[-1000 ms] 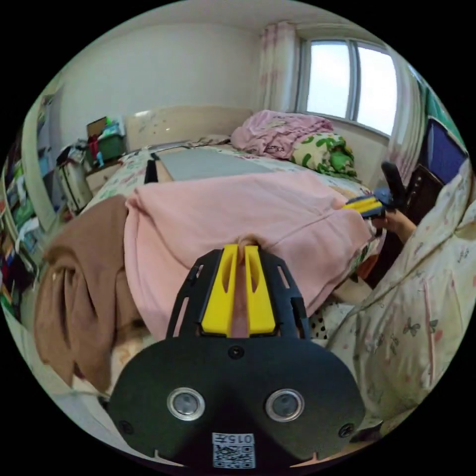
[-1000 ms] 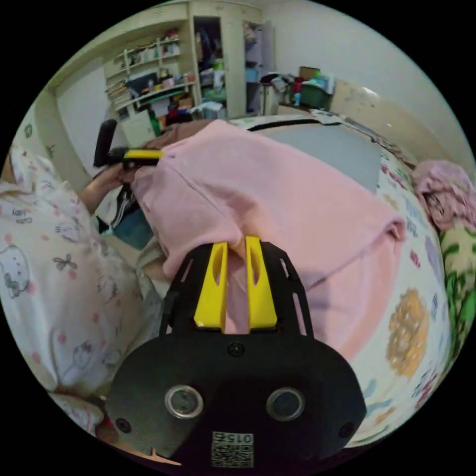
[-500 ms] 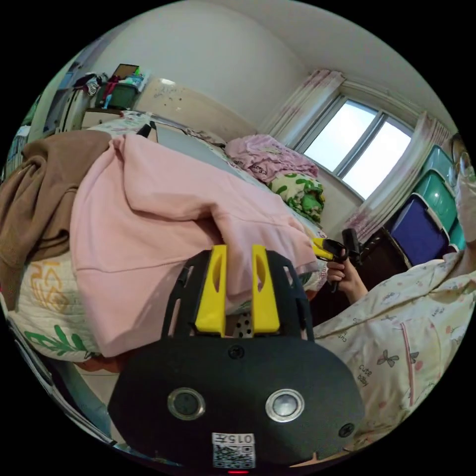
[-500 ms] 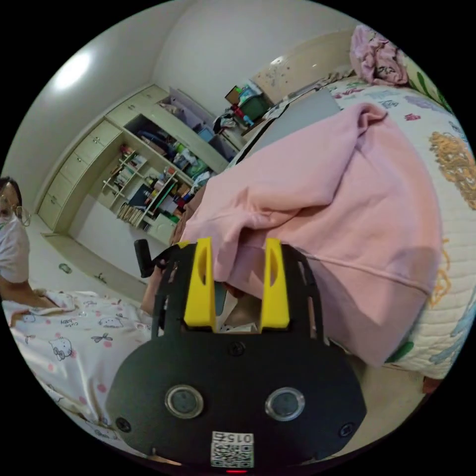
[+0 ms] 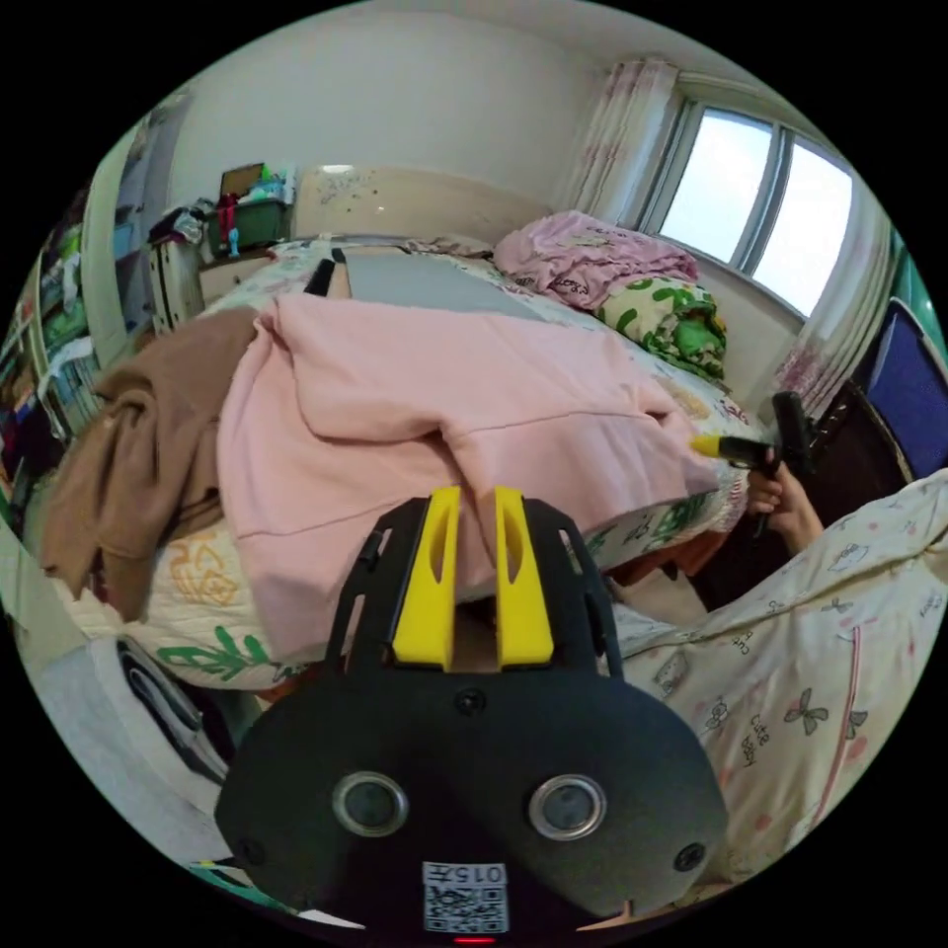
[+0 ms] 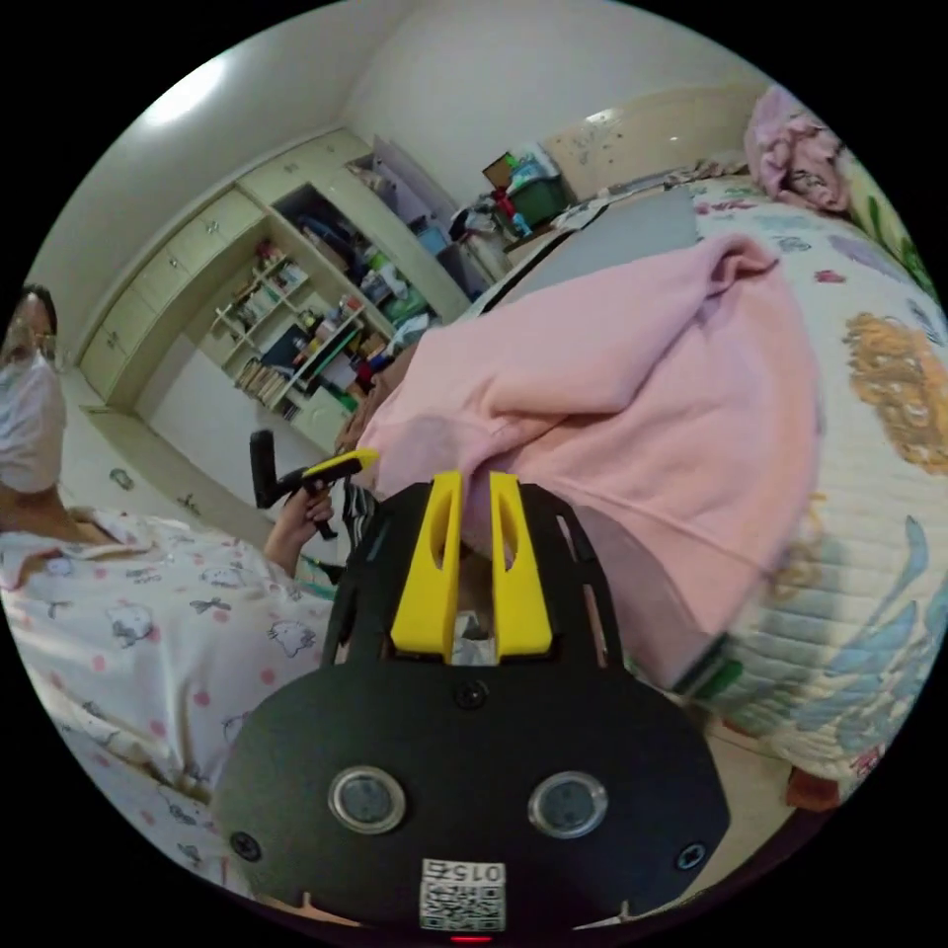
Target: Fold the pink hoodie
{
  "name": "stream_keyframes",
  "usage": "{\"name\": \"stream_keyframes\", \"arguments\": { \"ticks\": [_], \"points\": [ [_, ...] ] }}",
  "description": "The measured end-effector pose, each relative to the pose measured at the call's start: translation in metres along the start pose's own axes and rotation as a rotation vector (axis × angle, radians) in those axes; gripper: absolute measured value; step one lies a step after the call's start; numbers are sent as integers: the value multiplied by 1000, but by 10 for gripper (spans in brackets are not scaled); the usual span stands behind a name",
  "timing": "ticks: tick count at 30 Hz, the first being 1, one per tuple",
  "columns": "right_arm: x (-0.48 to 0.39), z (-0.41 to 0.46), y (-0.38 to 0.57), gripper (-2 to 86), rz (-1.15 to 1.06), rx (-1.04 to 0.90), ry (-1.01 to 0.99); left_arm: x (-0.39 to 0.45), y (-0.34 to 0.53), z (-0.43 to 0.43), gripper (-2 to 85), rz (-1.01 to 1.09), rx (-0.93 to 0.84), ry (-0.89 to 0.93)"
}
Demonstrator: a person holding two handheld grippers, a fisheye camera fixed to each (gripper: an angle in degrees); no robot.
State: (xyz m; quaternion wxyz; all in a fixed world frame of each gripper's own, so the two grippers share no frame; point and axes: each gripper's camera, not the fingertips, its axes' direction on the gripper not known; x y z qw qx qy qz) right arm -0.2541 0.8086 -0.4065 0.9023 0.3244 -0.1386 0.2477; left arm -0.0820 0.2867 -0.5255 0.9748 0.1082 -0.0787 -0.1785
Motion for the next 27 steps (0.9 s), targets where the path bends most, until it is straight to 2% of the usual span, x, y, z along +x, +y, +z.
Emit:
{"name": "stream_keyframes", "arguments": {
  "ticks": [3,5,8,11,17,21,27],
  "points": [
    [33,-37,-44,121,120,129,71,36,-54,-52,70,133,164,-25],
    [46,-33,-77,132,121,142,124,76,-114,-51,75,270,222,125],
    [78,-7,-137,146,165,145,40,146,-199,-1,79,445,138,348],
    [113,35,-190,149,240,114,23,221,-267,59,84,568,58,412],
    [165,115,-249,106,310,-10,186,302,-341,134,76,659,-168,325],
    [172,169,-262,53,130,-159,376,318,-361,133,33,725,-181,286],
    [169,216,-256,41,64,-198,510,325,-394,123,20,754,-177,277]
  ]
}}
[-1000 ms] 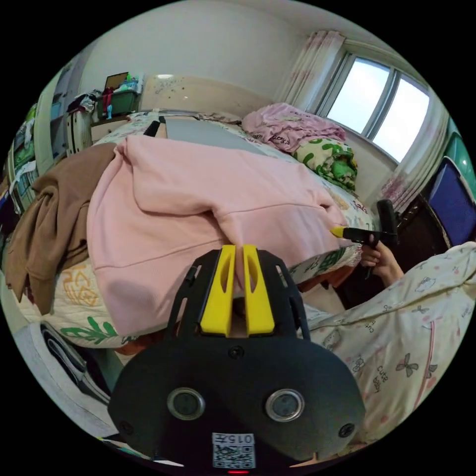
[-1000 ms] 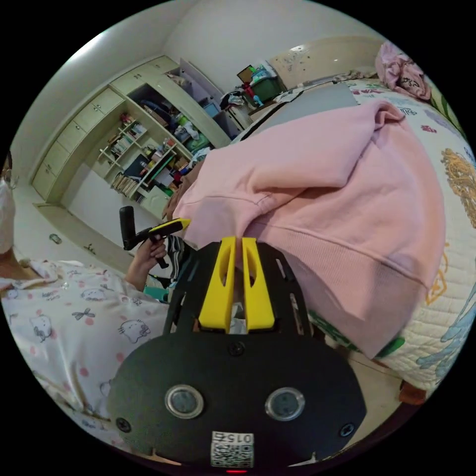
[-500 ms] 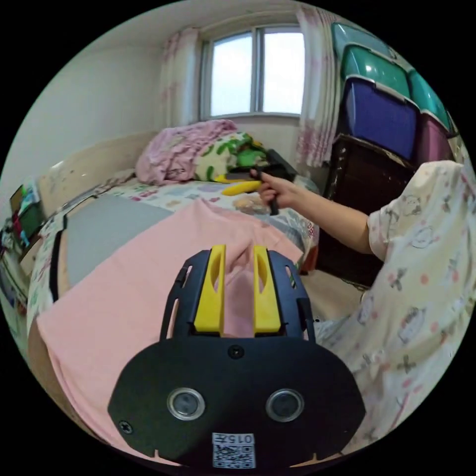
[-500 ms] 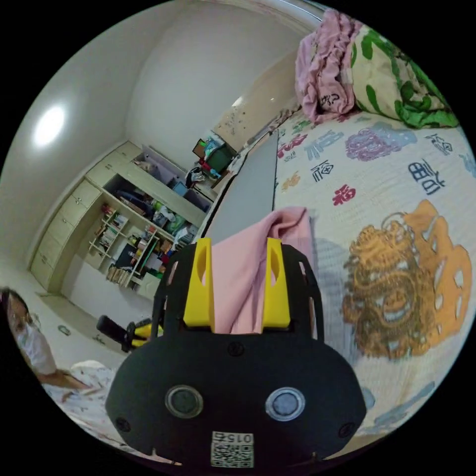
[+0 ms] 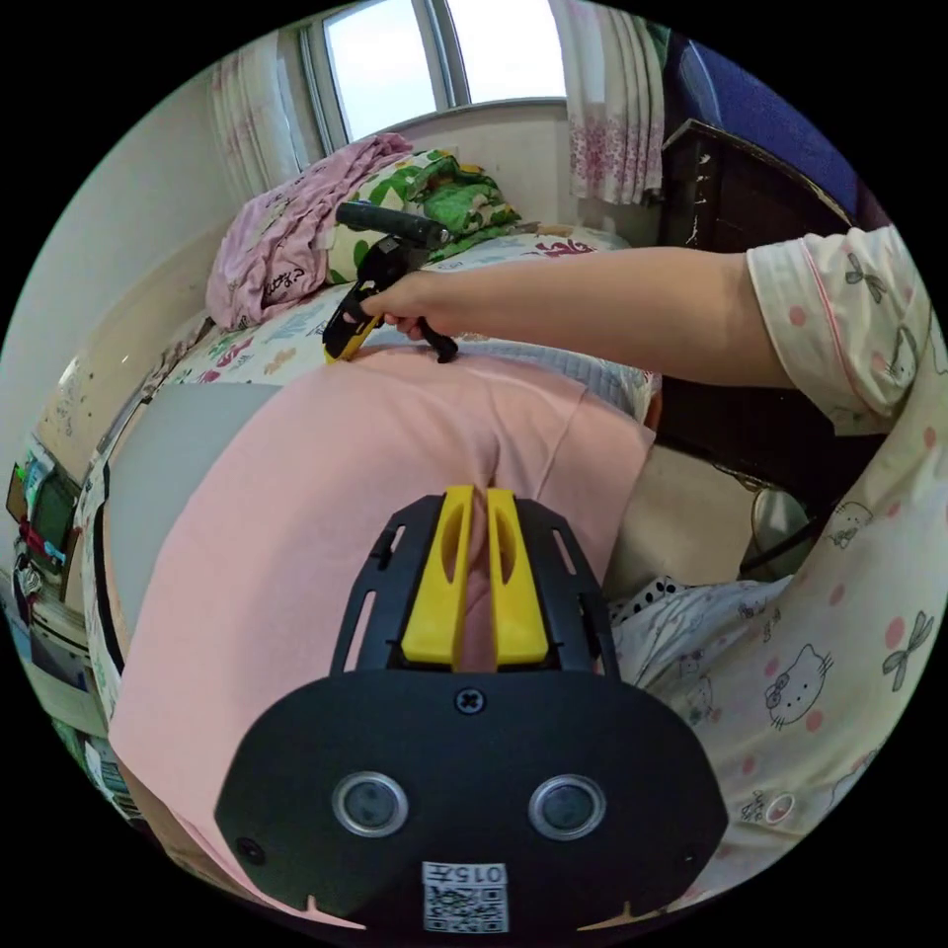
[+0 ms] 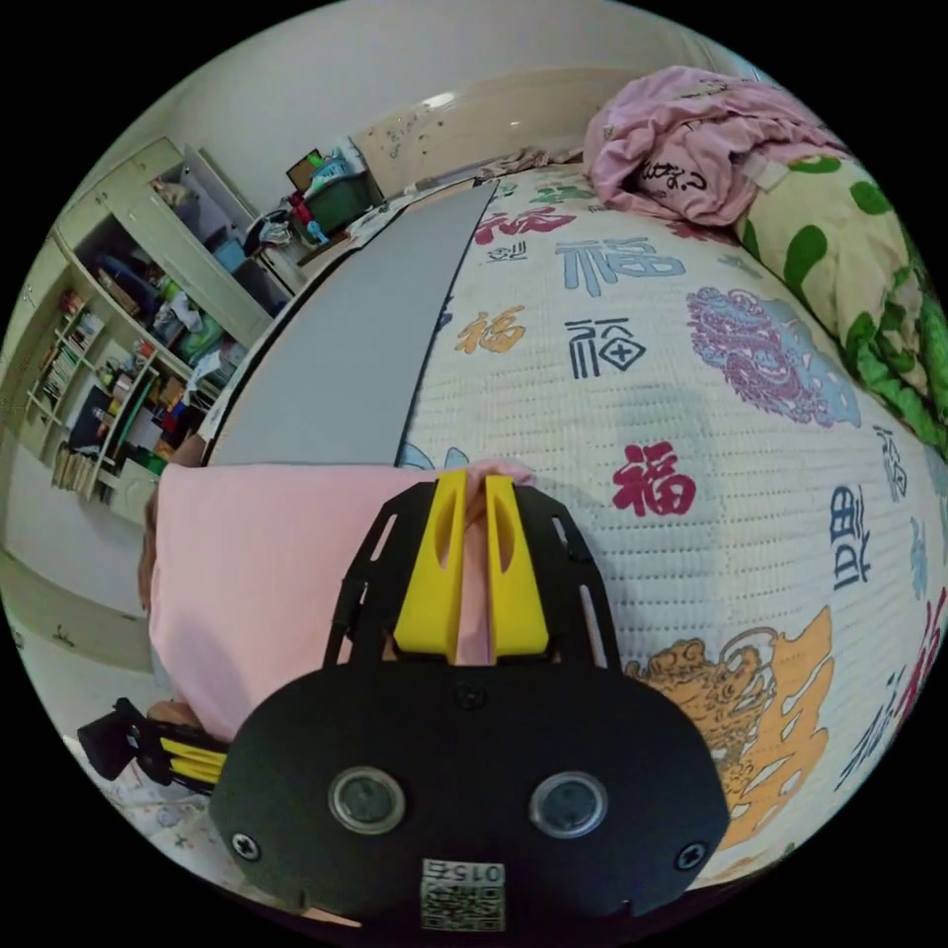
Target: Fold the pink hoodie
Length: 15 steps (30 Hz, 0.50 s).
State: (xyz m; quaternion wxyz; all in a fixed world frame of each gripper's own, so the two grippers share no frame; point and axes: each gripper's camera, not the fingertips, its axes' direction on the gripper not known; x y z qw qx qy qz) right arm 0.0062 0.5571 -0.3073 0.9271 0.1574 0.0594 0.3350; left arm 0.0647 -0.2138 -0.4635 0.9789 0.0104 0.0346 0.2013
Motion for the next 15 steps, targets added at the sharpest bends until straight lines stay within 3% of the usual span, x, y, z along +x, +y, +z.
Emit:
{"name": "stream_keyframes", "arguments": {
  "ticks": [5,10,15],
  "points": [
    [-5,-4,36,57,-8,100,20,-15,-2,-32,48,-34,56,-24],
    [-52,-65,160,101,-190,302,202,-59,28,-99,64,-132,217,36],
    [-31,-102,289,113,-99,403,54,-135,6,-127,73,-146,252,66]
  ]
}}
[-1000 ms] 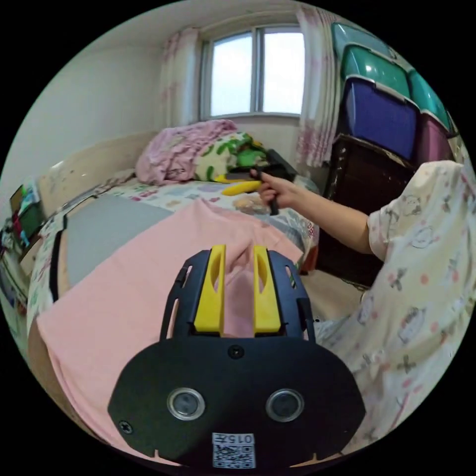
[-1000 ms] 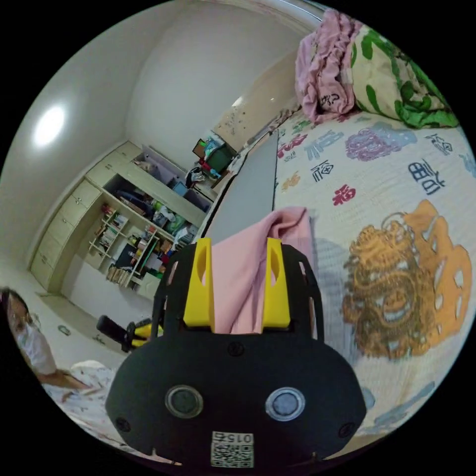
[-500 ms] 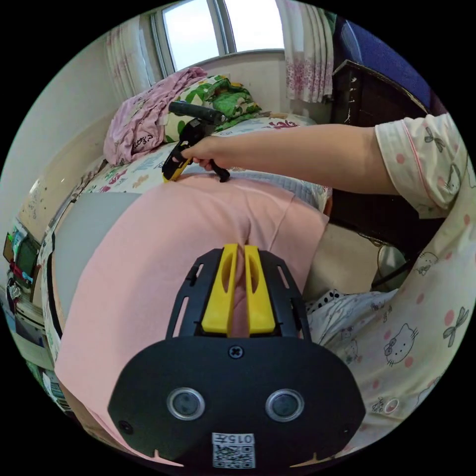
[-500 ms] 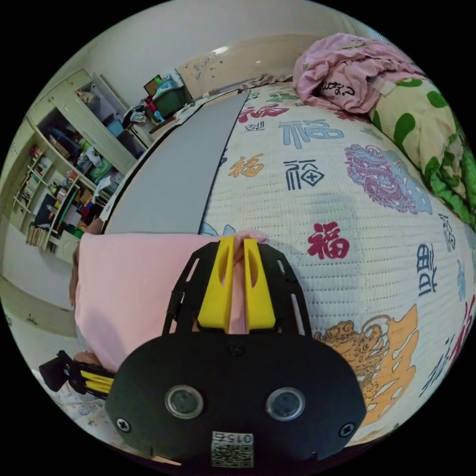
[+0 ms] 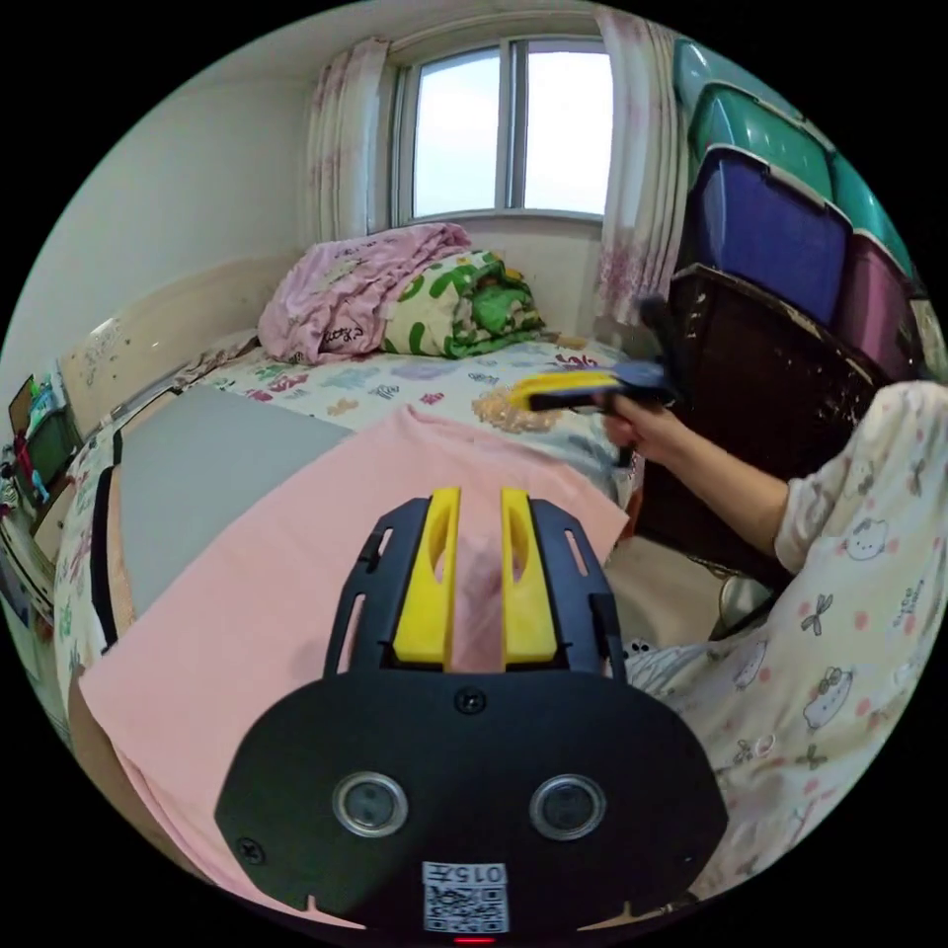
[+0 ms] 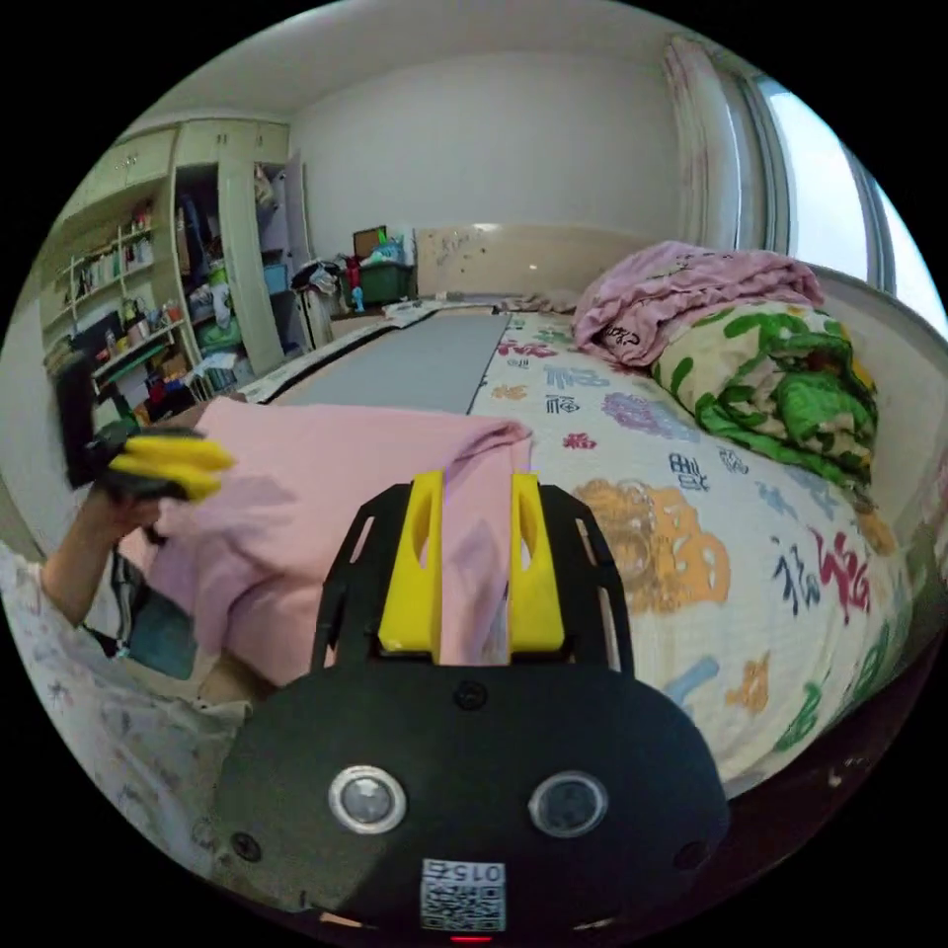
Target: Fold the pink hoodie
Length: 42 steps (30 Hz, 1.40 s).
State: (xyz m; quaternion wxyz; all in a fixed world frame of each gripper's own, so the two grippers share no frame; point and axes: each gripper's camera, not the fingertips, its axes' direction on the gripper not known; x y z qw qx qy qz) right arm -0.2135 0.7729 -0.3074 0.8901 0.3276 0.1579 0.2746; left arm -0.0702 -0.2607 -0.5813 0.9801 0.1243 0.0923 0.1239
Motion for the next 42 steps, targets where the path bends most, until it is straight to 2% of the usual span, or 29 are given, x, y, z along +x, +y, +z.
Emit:
{"name": "stream_keyframes", "arguments": {
  "ticks": [4,7,11,12,15,17,19,22,27,30,32,34,36,38,40,42],
  "points": [
    [37,-13,77,150,277,-46,-40,-50,-77,52,90,11,-50,38],
    [49,-3,110,150,351,-95,-86,-79,-129,114,94,-15,-76,19],
    [58,18,129,127,374,-186,-189,-108,-180,217,97,-69,-215,3],
    [60,24,132,113,367,-202,-233,-109,-184,231,98,-71,-230,0],
    [71,29,146,72,398,-209,-175,-111,-192,298,102,-61,-320,-44],
    [84,25,157,43,417,-174,-222,-111,-188,349,94,-48,-436,-71],
    [102,12,174,33,445,-97,-258,-108,-180,377,72,-28,-525,-148],
    [120,-3,193,26,488,-20,-286,-91,-175,390,37,24,-548,-219],
    [151,-46,213,14,443,114,-268,-76,-163,359,15,36,-400,-261],
    [174,-78,218,9,389,190,-211,-77,-162,316,12,-18,-219,-227],
    [184,-105,221,8,340,256,-138,-77,-163,275,11,-92,-57,-157],
    [189,-148,221,8,251,342,-40,-78,-160,242,11,-130,45,-97],
    [175,-176,218,8,113,396,-23,-86,-148,208,11,-157,136,-24],
    [153,-192,214,8,-45,407,-64,-107,-110,168,11,-202,215,45],
    [120,-186,215,8,-246,364,-234,-129,-62,144,12,-236,249,82],
    [100,-165,219,9,-357,305,-397,-154,1,122,12,-274,266,91]
  ]
}}
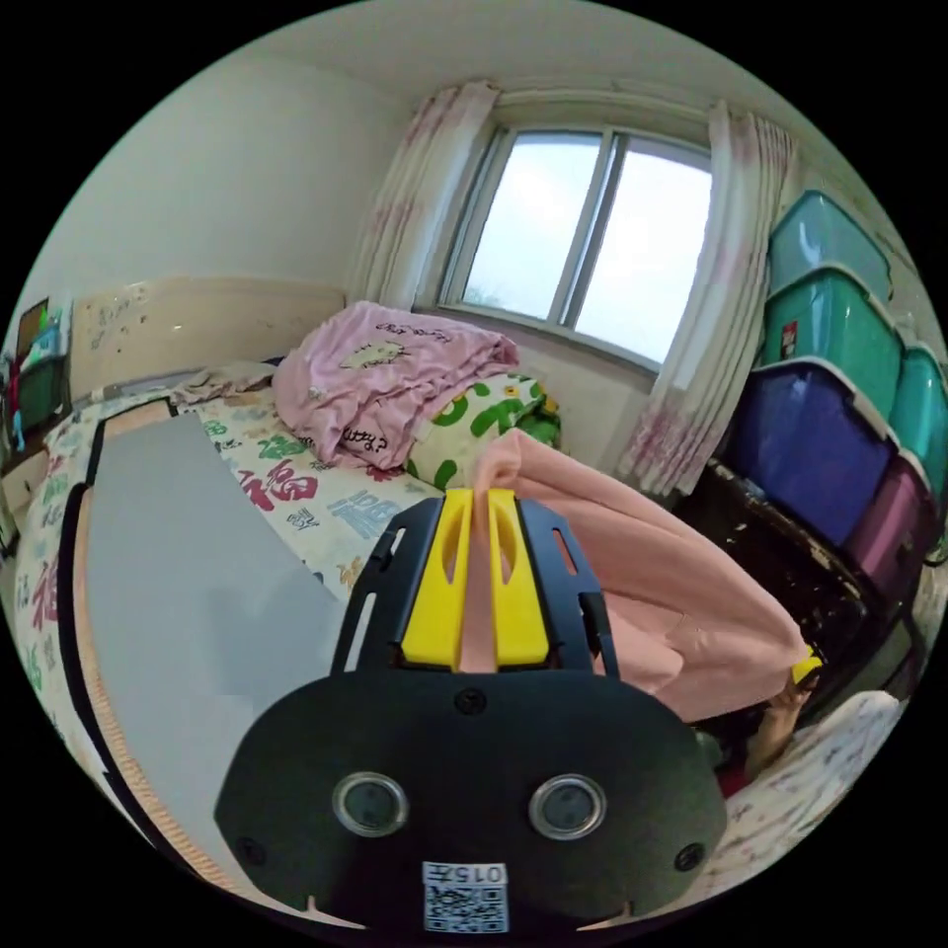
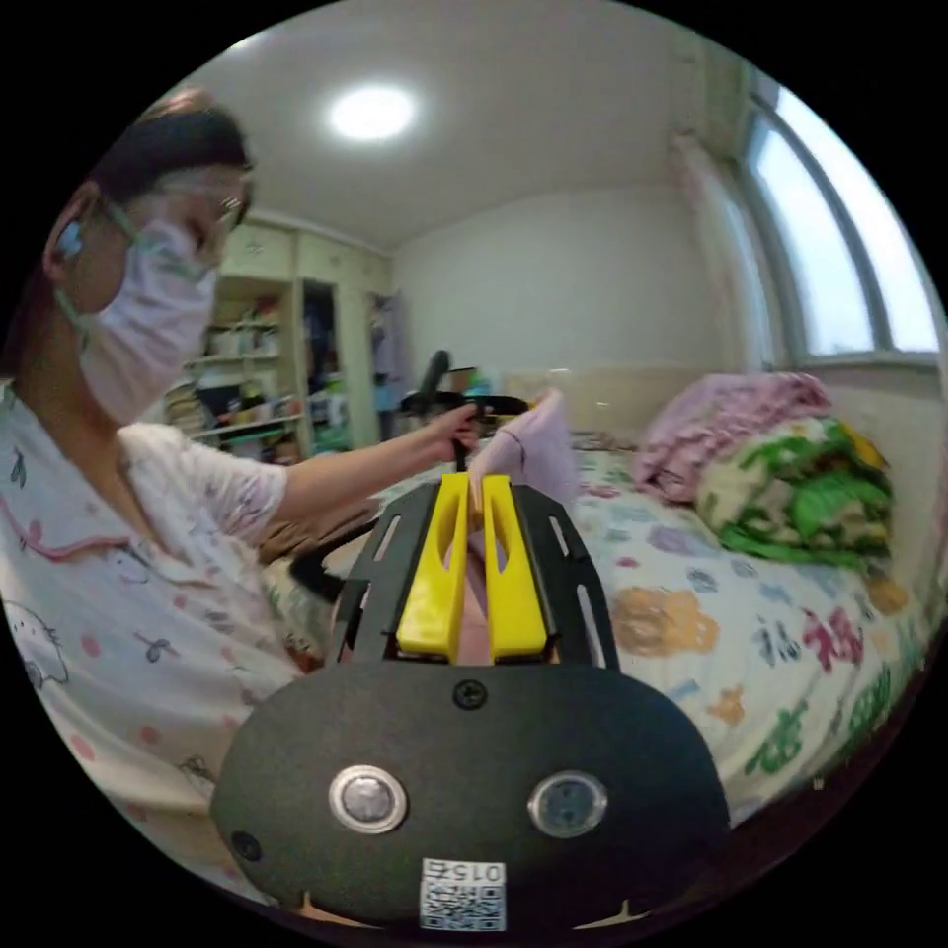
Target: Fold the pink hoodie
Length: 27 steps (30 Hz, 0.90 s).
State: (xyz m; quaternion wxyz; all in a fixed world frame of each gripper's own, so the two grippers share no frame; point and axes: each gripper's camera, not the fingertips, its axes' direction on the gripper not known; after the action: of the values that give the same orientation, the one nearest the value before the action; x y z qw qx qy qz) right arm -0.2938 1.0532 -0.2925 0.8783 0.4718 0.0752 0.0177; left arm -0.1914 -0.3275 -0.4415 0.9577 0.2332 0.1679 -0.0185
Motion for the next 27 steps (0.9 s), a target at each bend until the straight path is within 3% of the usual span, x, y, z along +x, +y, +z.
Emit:
{"name": "stream_keyframes", "arguments": {
  "ticks": [4,9,13,18,21,24,27],
  "points": [
    [-11,84,34,9,-53,-207,-469,-94,154,-82,12,-118,4,-47],
    [-27,172,108,9,42,-475,-680,-158,338,-104,11,-223,-153,-226],
    [-60,201,138,10,-58,-605,-589,-177,419,-98,9,-336,-100,-173],
    [-54,191,144,11,-24,-586,-547,-163,500,-121,8,-491,57,-305],
    [-45,193,145,12,10,-576,-575,-158,536,-122,56,-554,196,-87],
    [-47,193,133,13,-35,-554,-577,-145,532,-72,104,-552,65,-68],
    [-50,195,116,13,-68,-561,-566,-123,514,-24,33,-449,-39,-104]
  ]
}}
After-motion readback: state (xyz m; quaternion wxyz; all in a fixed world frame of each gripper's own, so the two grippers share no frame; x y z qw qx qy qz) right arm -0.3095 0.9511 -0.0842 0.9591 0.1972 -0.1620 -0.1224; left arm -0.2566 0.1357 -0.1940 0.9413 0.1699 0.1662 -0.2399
